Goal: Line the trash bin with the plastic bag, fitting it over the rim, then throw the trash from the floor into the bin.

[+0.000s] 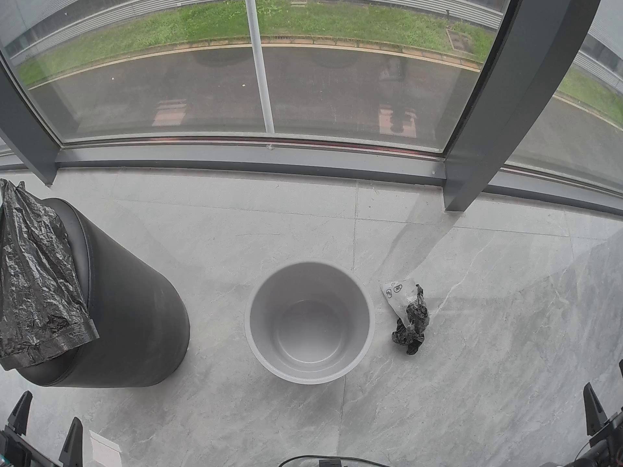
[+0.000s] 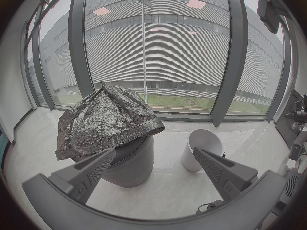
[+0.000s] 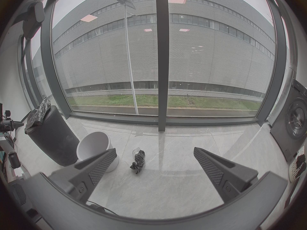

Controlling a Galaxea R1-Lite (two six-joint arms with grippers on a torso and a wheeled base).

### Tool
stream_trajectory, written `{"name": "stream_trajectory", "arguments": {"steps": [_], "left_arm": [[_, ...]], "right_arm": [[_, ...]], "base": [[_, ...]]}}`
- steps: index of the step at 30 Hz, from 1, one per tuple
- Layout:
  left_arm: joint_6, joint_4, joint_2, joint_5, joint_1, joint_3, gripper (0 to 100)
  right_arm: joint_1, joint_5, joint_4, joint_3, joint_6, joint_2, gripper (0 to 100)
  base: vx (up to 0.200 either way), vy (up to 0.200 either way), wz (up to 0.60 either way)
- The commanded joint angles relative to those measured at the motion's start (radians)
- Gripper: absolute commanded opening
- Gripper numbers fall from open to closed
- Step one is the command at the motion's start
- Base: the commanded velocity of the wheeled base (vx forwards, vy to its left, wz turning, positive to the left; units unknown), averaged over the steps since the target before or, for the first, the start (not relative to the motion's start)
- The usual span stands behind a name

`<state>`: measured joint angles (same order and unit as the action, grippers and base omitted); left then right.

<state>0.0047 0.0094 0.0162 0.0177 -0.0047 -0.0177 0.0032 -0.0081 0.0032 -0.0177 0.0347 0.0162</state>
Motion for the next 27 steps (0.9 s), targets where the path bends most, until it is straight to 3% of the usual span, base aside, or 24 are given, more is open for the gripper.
{"name": "stream_trajectory", "arguments": {"steps": [1, 16, 21, 27], "left_arm": [[-0.002, -0.002, -0.016, 0.001, 0.0, 0.015, 100], [0.005, -0.039, -0.016, -0.001, 0.002, 0.018, 100], [-0.088, -0.055, 0.091, -0.001, -0.023, -0.216, 100], [-0.055, -0.025, 0.122, 0.024, -0.02, -0.219, 100]], "right_arm": [[0.0, 0.0, 0.0, 0.016, 0.001, -0.016, 100], [0.0, -0.006, -0.003, 0.016, -0.002, -0.016, 100], [0.001, -0.006, -0.005, 0.016, -0.001, -0.016, 100], [0.001, -0.007, -0.005, 0.016, -0.001, -0.016, 100]], "base": [[0.0, 0.0, 0.0], [0.0, 0.0, 0.0], [0.0, 0.0, 0.0], [0.0, 0.0, 0.0]]}}
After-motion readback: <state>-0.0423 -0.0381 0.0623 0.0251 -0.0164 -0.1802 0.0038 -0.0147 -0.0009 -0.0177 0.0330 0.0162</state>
